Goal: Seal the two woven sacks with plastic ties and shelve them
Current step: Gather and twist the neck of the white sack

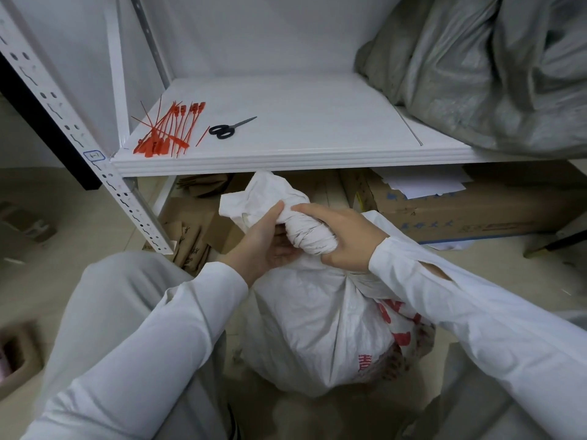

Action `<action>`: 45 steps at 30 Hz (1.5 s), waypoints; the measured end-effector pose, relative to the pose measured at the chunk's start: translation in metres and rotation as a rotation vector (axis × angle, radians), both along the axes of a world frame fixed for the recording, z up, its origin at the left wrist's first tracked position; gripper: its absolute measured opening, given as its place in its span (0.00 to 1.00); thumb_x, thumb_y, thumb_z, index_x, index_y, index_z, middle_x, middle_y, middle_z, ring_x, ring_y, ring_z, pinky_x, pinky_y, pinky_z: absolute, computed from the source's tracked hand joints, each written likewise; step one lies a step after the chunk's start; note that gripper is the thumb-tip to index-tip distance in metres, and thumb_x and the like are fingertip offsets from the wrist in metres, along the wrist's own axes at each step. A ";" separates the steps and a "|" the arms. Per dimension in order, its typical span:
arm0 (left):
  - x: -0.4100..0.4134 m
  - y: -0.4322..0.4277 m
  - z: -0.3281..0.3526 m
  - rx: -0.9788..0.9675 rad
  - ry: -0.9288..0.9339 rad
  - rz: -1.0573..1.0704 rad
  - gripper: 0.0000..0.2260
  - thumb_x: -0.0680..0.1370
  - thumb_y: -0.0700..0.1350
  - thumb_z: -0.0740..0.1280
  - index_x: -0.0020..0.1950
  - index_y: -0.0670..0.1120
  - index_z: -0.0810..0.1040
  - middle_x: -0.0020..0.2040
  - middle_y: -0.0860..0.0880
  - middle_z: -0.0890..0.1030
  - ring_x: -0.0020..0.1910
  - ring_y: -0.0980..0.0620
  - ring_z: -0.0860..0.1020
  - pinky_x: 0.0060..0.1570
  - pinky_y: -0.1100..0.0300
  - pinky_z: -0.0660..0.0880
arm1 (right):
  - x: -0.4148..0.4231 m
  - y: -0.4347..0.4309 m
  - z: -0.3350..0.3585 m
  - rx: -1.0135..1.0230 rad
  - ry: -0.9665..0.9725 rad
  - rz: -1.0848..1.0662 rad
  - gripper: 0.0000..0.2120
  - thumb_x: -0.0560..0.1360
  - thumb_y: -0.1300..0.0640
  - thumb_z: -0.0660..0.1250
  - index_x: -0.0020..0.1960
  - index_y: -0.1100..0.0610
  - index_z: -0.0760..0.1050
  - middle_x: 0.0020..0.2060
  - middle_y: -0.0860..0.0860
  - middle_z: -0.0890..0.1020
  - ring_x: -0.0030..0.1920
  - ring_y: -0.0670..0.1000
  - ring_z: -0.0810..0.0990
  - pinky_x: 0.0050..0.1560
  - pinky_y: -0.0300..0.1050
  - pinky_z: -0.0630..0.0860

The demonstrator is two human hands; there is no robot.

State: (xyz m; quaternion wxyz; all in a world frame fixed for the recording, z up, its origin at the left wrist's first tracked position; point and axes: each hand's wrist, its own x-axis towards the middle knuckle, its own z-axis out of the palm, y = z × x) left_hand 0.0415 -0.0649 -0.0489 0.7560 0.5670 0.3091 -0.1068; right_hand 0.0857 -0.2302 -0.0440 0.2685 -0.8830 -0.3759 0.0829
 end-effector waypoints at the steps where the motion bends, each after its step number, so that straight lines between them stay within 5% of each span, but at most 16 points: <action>1: 0.000 0.000 0.002 0.065 0.008 -0.023 0.23 0.78 0.61 0.63 0.51 0.40 0.78 0.43 0.43 0.82 0.41 0.46 0.81 0.45 0.53 0.79 | 0.000 -0.001 0.000 0.006 0.005 -0.017 0.40 0.63 0.56 0.68 0.72 0.38 0.61 0.59 0.51 0.79 0.55 0.55 0.79 0.52 0.53 0.77; 5: -0.010 0.004 0.021 0.501 -0.073 -0.263 0.21 0.79 0.59 0.62 0.46 0.41 0.81 0.36 0.45 0.84 0.35 0.48 0.83 0.39 0.58 0.80 | 0.000 -0.001 0.000 -0.012 -0.007 -0.043 0.36 0.63 0.52 0.66 0.69 0.35 0.60 0.54 0.51 0.81 0.51 0.57 0.80 0.49 0.54 0.78; 9: -0.021 0.020 0.025 1.242 -0.560 -0.418 0.15 0.72 0.56 0.72 0.35 0.45 0.81 0.31 0.53 0.81 0.32 0.55 0.79 0.37 0.56 0.78 | -0.001 0.000 0.000 -0.092 -0.044 -0.033 0.36 0.67 0.54 0.68 0.70 0.36 0.59 0.52 0.52 0.81 0.51 0.57 0.79 0.49 0.52 0.78; 11: -0.019 0.026 0.027 1.353 -0.870 -0.392 0.13 0.68 0.53 0.75 0.44 0.47 0.79 0.40 0.54 0.80 0.40 0.55 0.77 0.42 0.55 0.77 | -0.003 0.002 0.002 -0.148 -0.095 -0.001 0.36 0.68 0.54 0.67 0.72 0.38 0.59 0.54 0.51 0.81 0.52 0.57 0.79 0.49 0.52 0.77; 13: -0.011 0.027 0.026 1.357 -0.992 -0.540 0.26 0.66 0.51 0.77 0.61 0.46 0.76 0.56 0.50 0.78 0.56 0.53 0.74 0.55 0.56 0.75 | -0.006 0.003 0.004 -0.178 -0.145 0.046 0.35 0.68 0.53 0.67 0.72 0.39 0.59 0.56 0.50 0.81 0.52 0.56 0.79 0.47 0.49 0.76; 15: -0.003 0.028 0.018 1.223 -0.868 -0.745 0.42 0.65 0.48 0.79 0.74 0.46 0.64 0.69 0.50 0.72 0.68 0.54 0.69 0.65 0.59 0.70 | -0.009 0.003 0.007 -0.200 -0.188 0.095 0.35 0.69 0.53 0.67 0.72 0.39 0.59 0.57 0.48 0.80 0.51 0.56 0.80 0.44 0.47 0.75; 18: 0.006 0.035 0.001 1.295 -0.695 -0.943 0.50 0.62 0.50 0.80 0.78 0.51 0.56 0.68 0.49 0.74 0.65 0.52 0.73 0.64 0.56 0.71 | -0.014 0.003 0.006 -0.197 -0.226 0.151 0.33 0.69 0.54 0.68 0.71 0.41 0.62 0.57 0.45 0.80 0.51 0.54 0.79 0.42 0.46 0.73; 22: 0.008 0.029 -0.003 1.646 -0.657 -0.908 0.43 0.64 0.58 0.77 0.75 0.51 0.64 0.60 0.50 0.79 0.57 0.49 0.74 0.60 0.53 0.68 | -0.013 0.001 0.002 -0.203 -0.220 0.151 0.30 0.69 0.55 0.68 0.69 0.43 0.65 0.56 0.45 0.80 0.54 0.52 0.79 0.44 0.43 0.71; 27: 0.005 0.026 -0.007 1.801 -0.583 -0.763 0.22 0.67 0.63 0.70 0.58 0.56 0.77 0.48 0.55 0.79 0.51 0.51 0.73 0.48 0.56 0.62 | -0.005 -0.008 0.001 -0.125 -0.121 -0.036 0.34 0.66 0.53 0.73 0.69 0.49 0.64 0.57 0.47 0.78 0.56 0.52 0.76 0.52 0.49 0.75; 32: -0.001 0.024 -0.012 1.779 -0.589 -0.521 0.15 0.69 0.62 0.69 0.45 0.52 0.79 0.40 0.53 0.76 0.45 0.49 0.74 0.47 0.54 0.66 | 0.004 -0.018 -0.002 -0.323 -0.347 -0.229 0.26 0.67 0.44 0.71 0.62 0.52 0.72 0.57 0.50 0.74 0.59 0.53 0.71 0.52 0.47 0.74; 35: -0.006 0.016 -0.011 1.682 -0.643 -0.351 0.13 0.69 0.58 0.71 0.38 0.50 0.77 0.35 0.54 0.72 0.38 0.51 0.71 0.42 0.57 0.64 | 0.006 -0.021 -0.004 -0.224 -0.321 -0.309 0.26 0.70 0.43 0.69 0.64 0.52 0.72 0.57 0.53 0.76 0.57 0.56 0.76 0.49 0.47 0.73; 41: -0.006 -0.002 -0.008 1.165 -0.694 0.033 0.16 0.65 0.55 0.73 0.29 0.55 0.66 0.28 0.55 0.72 0.30 0.54 0.72 0.30 0.58 0.69 | 0.006 -0.012 0.001 0.085 -0.155 -0.361 0.17 0.72 0.41 0.69 0.47 0.54 0.70 0.40 0.49 0.78 0.42 0.54 0.75 0.42 0.46 0.66; 45: -0.007 -0.016 -0.011 0.872 -0.645 0.152 0.11 0.63 0.53 0.77 0.36 0.51 0.78 0.34 0.53 0.80 0.35 0.53 0.78 0.36 0.54 0.77 | 0.004 0.000 -0.003 0.206 -0.018 -0.415 0.16 0.72 0.43 0.69 0.46 0.55 0.72 0.39 0.49 0.79 0.42 0.53 0.76 0.42 0.44 0.66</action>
